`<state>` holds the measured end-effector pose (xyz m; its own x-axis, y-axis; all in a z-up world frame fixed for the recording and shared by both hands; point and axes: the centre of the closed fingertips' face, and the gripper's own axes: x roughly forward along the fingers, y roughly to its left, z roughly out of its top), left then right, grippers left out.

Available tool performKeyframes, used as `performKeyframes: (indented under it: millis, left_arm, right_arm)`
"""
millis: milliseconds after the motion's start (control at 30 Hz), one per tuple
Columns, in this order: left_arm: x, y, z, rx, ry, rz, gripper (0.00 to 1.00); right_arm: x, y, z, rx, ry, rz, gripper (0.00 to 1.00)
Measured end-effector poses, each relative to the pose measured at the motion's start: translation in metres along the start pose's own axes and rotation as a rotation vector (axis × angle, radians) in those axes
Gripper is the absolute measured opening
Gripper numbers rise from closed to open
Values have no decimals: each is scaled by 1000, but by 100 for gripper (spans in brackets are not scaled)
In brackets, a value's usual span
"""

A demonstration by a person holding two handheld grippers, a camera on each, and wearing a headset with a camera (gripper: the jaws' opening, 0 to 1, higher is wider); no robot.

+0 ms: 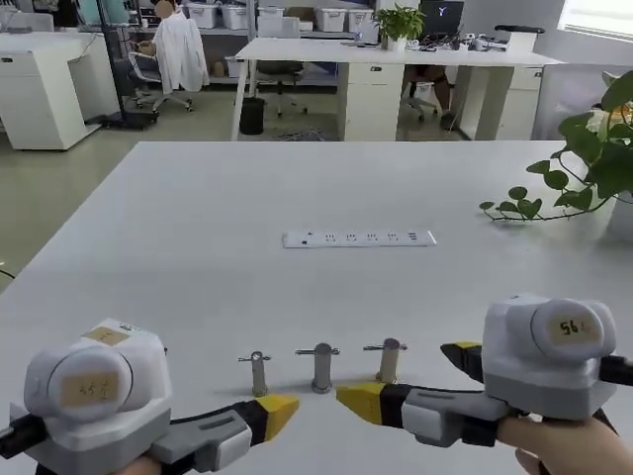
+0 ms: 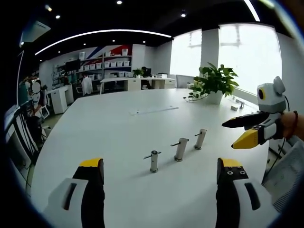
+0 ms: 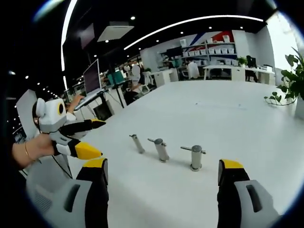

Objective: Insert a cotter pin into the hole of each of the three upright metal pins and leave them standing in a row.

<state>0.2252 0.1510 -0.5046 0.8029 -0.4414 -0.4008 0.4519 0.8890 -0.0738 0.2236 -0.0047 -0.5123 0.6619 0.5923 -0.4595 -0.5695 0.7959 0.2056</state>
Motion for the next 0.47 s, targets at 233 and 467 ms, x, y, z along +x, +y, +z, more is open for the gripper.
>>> performKeyframes:
  millis: [233, 467]
  left_arm:
    - [-2, -1, -1, 12, 4, -9, 99]
    - [-3, -2, -2, 15, 8, -5, 99]
  right_arm:
    - [-7, -1, 2, 24, -25, -15, 95]
    - [-8, 5, -5, -11, -4, -11, 93]
